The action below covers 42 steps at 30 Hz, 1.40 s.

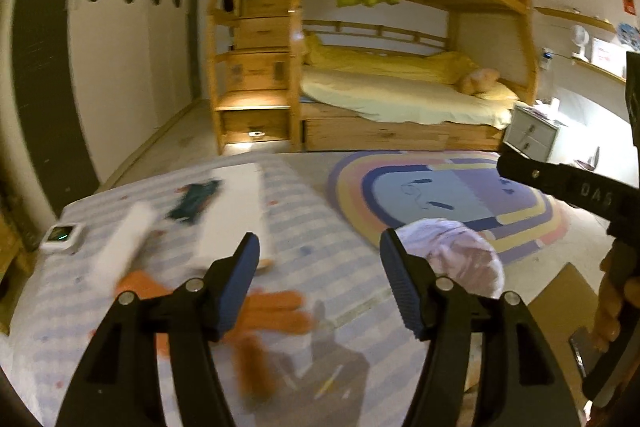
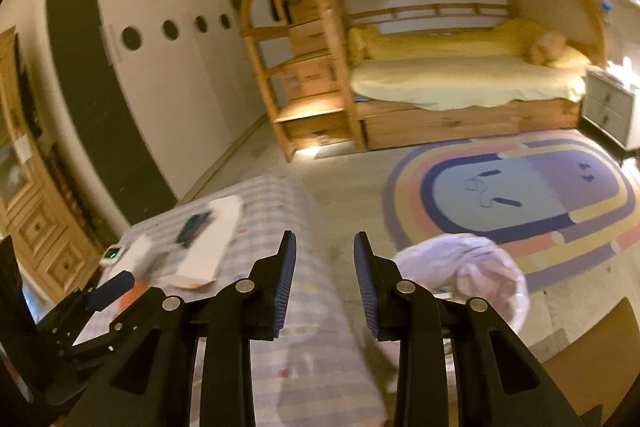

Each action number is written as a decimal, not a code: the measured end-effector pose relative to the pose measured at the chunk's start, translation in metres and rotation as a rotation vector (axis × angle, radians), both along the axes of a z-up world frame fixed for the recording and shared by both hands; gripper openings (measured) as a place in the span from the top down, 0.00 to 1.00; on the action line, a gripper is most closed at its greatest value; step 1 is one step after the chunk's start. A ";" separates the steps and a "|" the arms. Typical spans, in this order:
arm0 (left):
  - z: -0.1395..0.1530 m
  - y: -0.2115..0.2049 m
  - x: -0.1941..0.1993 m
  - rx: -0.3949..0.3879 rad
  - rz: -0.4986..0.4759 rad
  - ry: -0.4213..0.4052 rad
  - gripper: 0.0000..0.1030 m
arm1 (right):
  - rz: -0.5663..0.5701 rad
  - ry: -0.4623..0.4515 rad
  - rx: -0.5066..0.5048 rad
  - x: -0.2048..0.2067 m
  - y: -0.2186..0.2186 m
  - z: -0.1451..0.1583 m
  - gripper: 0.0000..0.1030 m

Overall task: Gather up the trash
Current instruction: 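Move both open tools back over the table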

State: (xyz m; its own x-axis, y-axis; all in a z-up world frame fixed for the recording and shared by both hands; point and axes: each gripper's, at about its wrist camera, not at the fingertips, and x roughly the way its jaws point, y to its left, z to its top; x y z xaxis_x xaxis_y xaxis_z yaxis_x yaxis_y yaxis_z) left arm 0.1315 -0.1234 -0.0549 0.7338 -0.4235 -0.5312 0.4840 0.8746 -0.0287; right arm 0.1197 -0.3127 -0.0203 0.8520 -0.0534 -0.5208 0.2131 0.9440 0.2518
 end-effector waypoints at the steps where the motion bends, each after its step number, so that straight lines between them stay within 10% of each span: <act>1: 0.001 0.009 0.002 -0.002 0.012 0.002 0.41 | 0.026 0.001 -0.001 0.003 0.012 0.002 0.69; 19: -0.008 0.168 0.047 -0.002 0.322 0.051 0.31 | 0.252 0.045 -0.079 0.101 0.128 -0.002 0.61; 34: -0.045 0.116 0.098 0.160 0.259 0.114 0.24 | 0.269 0.090 -0.088 0.150 0.131 -0.024 0.59; 42: -0.058 0.115 0.129 0.212 0.279 0.162 0.45 | 0.246 0.104 -0.070 0.146 0.120 -0.029 0.58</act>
State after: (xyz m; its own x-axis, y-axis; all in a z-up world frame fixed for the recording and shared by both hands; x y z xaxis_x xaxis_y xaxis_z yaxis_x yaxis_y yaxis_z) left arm 0.2607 -0.0088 -0.1134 0.7044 -0.0878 -0.7043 0.2304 0.9669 0.1099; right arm 0.2653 -0.1929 -0.0494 0.7861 0.1089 -0.6084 -0.0030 0.9850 0.1724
